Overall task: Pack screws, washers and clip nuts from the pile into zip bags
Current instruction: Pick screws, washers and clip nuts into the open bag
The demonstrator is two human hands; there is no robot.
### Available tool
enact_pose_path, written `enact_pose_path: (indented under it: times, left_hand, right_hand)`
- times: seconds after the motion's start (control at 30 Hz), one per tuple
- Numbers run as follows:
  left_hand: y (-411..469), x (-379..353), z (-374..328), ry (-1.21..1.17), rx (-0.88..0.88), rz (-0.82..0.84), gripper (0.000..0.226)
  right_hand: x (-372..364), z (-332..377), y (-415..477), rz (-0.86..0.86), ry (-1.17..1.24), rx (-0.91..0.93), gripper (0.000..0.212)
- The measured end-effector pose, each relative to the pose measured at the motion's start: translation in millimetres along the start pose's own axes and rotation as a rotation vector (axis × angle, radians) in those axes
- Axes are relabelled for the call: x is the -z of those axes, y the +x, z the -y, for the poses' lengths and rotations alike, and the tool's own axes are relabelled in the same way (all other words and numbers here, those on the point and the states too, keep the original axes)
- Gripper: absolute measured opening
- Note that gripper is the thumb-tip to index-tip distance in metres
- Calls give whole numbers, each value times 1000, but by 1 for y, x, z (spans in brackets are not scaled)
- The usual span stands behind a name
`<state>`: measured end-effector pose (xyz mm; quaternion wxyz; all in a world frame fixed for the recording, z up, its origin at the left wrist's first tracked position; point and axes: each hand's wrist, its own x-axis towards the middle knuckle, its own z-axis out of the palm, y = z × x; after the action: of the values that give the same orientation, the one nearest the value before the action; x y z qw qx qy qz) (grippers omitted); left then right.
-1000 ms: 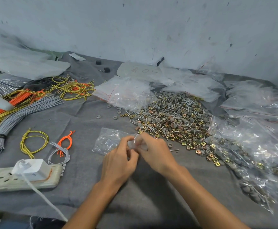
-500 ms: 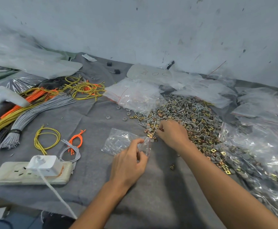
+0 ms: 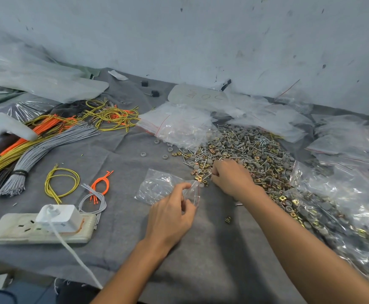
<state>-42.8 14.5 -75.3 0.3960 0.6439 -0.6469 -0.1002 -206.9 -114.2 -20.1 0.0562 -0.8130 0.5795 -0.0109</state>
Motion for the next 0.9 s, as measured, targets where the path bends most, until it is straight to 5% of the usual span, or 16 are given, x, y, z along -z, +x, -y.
enact_pose_path:
  times: [0.4,0.9]
  left_hand:
    - [-1,2,-3,3,3,34,40]
    - [0,-2,-1,12,-3,2,41]
  right_hand:
    - [-6,-10,-22,92,-21,39,16]
    - [-12,14,-82,11,488,159,2]
